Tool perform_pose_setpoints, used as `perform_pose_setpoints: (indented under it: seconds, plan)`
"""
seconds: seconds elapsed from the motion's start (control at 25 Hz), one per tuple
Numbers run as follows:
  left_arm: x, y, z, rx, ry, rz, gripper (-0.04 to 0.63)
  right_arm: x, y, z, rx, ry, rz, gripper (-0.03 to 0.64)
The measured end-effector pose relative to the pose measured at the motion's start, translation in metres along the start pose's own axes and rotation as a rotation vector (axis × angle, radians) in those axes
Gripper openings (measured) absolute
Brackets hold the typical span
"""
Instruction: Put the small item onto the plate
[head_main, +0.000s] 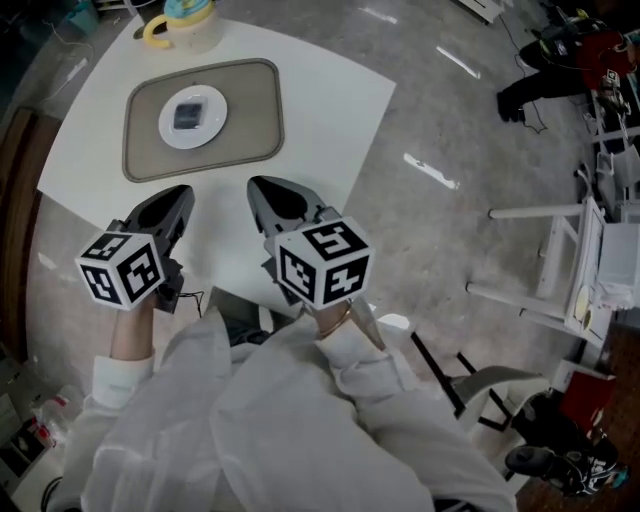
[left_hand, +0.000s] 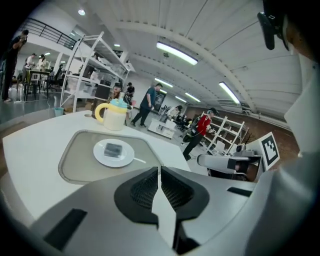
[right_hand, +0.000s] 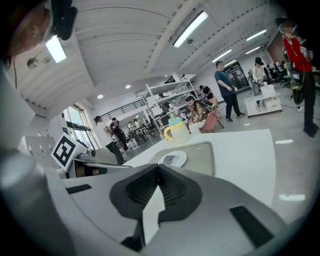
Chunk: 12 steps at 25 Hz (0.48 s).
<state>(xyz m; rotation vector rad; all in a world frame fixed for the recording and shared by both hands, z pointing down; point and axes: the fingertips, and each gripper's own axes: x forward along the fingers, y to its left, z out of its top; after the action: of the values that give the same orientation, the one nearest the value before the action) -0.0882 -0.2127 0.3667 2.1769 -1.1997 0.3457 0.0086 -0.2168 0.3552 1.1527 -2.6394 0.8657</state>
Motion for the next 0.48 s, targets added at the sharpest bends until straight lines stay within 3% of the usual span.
perform_pose_setpoints:
  seconds: [0.2,0.48]
  plan:
    - [-0.016,-0.035,-0.007,0.043,-0.063,-0.011,0.013,-0.031,0.017,-0.001,-0.08,-0.011,0.044,0.015]
    - [-0.044,-0.083,-0.026,0.036,-0.136,-0.015,0.011,-0.076,0.041,-0.014,-0.14,-0.013,0.113,0.015]
